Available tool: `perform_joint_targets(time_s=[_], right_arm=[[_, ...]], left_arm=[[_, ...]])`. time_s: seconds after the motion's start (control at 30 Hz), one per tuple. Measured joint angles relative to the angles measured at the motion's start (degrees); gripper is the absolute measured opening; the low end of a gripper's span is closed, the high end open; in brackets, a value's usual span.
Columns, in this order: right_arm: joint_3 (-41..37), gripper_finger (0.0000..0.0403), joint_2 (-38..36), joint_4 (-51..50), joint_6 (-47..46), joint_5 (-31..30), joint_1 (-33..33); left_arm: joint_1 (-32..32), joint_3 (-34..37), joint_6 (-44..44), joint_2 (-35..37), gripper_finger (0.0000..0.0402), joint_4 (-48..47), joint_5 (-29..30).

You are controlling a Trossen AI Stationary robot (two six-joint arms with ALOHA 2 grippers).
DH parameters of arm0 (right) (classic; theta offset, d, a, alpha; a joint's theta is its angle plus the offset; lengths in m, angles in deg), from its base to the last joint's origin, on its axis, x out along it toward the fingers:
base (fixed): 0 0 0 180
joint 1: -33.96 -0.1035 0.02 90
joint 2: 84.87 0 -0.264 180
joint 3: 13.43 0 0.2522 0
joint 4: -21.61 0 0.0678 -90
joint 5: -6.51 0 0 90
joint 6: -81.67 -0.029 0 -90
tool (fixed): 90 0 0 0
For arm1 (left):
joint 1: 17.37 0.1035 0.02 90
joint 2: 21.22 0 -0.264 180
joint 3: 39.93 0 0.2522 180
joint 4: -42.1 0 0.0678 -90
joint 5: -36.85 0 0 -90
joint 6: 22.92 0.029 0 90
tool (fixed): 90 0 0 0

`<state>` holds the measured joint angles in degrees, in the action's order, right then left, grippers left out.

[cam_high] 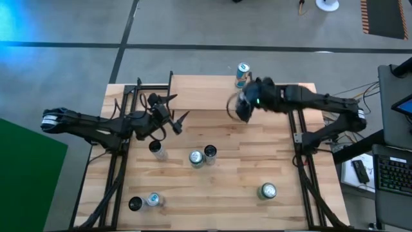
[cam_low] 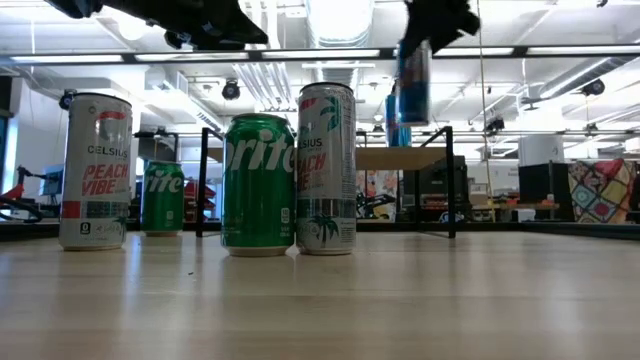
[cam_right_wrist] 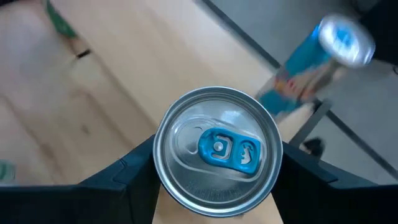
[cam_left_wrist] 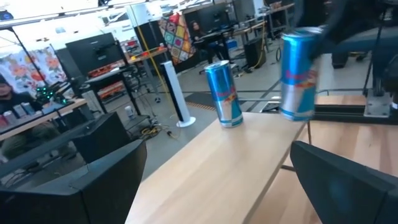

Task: Sort soda cans
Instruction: Put the right blue soda can on the shelf and align it with other blue soda can, then put the blue soda can on the shelf and align it with other blue soda cans

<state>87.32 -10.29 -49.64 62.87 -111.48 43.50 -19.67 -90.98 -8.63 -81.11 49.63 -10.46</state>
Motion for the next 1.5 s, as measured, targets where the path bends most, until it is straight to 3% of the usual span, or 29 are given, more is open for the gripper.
perform_joint_targets(time_s=[0.13,0.4,0.57,1.03,1.5], right_arm=[[3.88,0.0234,2.73,0.18,4.25,3.33,6.18],[3.69,0.0235,7.09,0.38,8.19,7.16,15.54],[3.62,0.0235,7.73,4.50,9.70,12.49,18.83],[1.11,0.0237,7.29,6.59,10.47,15.22,21.26],[0.68,0.0339,1.80,7.25,10.02,17.46,21.26]], left_arm=[[-0.02,-0.57,0.00,-0.60,0.0382,0.11,1.90],[-0.02,-0.57,0.00,-0.58,0.0382,-0.76,3.63],[-0.03,-0.57,0.02,-0.55,0.0382,-1.46,9.73],[0.00,-0.55,0.68,-0.38,0.0382,-1.24,9.90],[0.00,-0.55,0.15,-0.38,0.0382,-1.38,9.88]])
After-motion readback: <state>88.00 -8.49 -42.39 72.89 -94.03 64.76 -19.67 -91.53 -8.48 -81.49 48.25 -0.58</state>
